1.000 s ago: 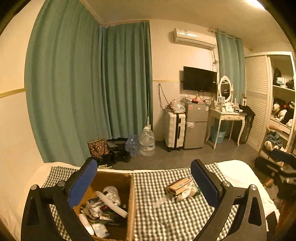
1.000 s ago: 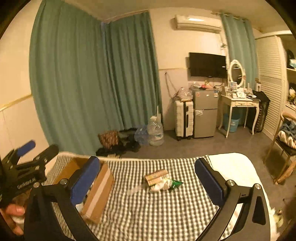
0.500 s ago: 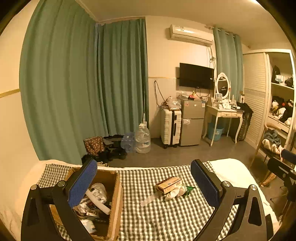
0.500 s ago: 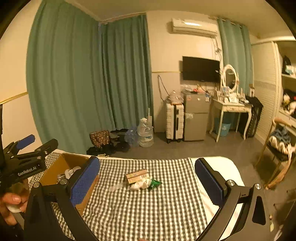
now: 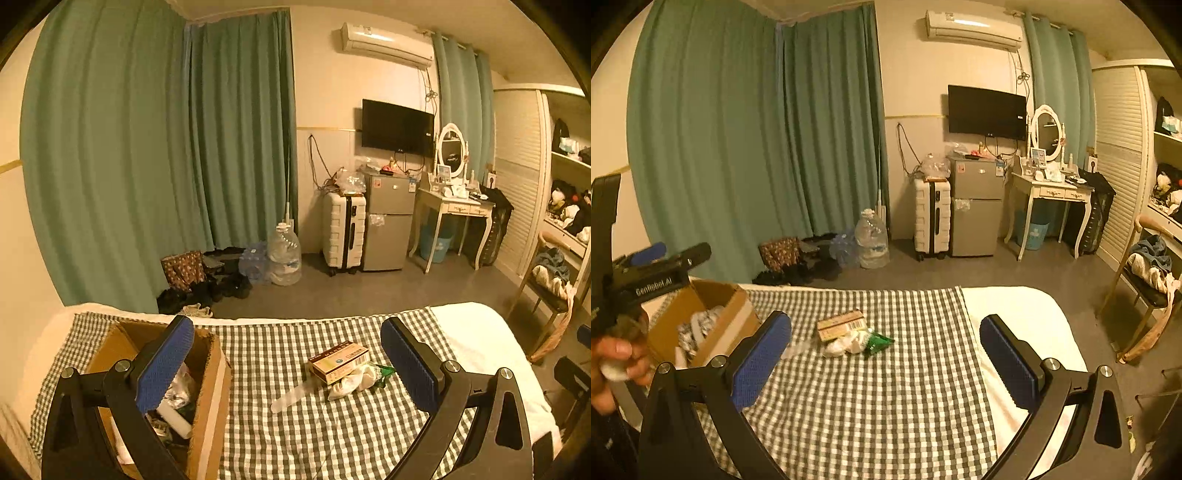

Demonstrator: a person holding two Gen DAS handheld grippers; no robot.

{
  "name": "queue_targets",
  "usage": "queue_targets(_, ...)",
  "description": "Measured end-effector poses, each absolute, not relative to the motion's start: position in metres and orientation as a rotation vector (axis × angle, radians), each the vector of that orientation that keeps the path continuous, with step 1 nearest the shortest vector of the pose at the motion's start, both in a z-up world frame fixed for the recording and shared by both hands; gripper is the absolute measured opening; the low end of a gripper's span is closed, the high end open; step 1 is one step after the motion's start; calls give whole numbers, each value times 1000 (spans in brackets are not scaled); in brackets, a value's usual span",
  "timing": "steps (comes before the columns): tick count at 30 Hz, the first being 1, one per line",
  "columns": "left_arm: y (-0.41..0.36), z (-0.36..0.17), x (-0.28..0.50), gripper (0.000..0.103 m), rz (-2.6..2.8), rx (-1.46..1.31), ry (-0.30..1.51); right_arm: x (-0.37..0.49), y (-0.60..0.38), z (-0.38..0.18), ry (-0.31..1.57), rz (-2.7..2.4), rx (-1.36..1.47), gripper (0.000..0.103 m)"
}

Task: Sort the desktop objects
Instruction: 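Move both grippers back toward the medicine carton and comb on the bed, then grasp the clear plastic comb with the left gripper while the right gripper grasps the green packet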

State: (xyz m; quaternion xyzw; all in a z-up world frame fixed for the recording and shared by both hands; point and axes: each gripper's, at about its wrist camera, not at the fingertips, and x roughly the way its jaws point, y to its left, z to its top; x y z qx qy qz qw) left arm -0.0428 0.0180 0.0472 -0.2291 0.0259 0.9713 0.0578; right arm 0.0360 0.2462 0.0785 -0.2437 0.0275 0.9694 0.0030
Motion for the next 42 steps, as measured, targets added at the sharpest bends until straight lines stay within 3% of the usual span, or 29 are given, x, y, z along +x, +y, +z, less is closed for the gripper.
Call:
queue_targets(6, 21, 12, -69, 103, 2916, -743, 117, 5, 259, 45, 163, 3017, -846, 95)
queue_targets(14, 28, -47, -96, 103, 2895, -800, 215, -50, 257, -16, 181, 2969, -1011, 75)
queue_targets(26, 28, -121, -145, 103, 2830, -982, 171, -114, 239, -100, 220, 2898, -1210, 68)
queue_targets(42, 37, -173, -179, 103, 2786, -1116, 272, -151, 244, -151, 268, 2846, -1294, 67)
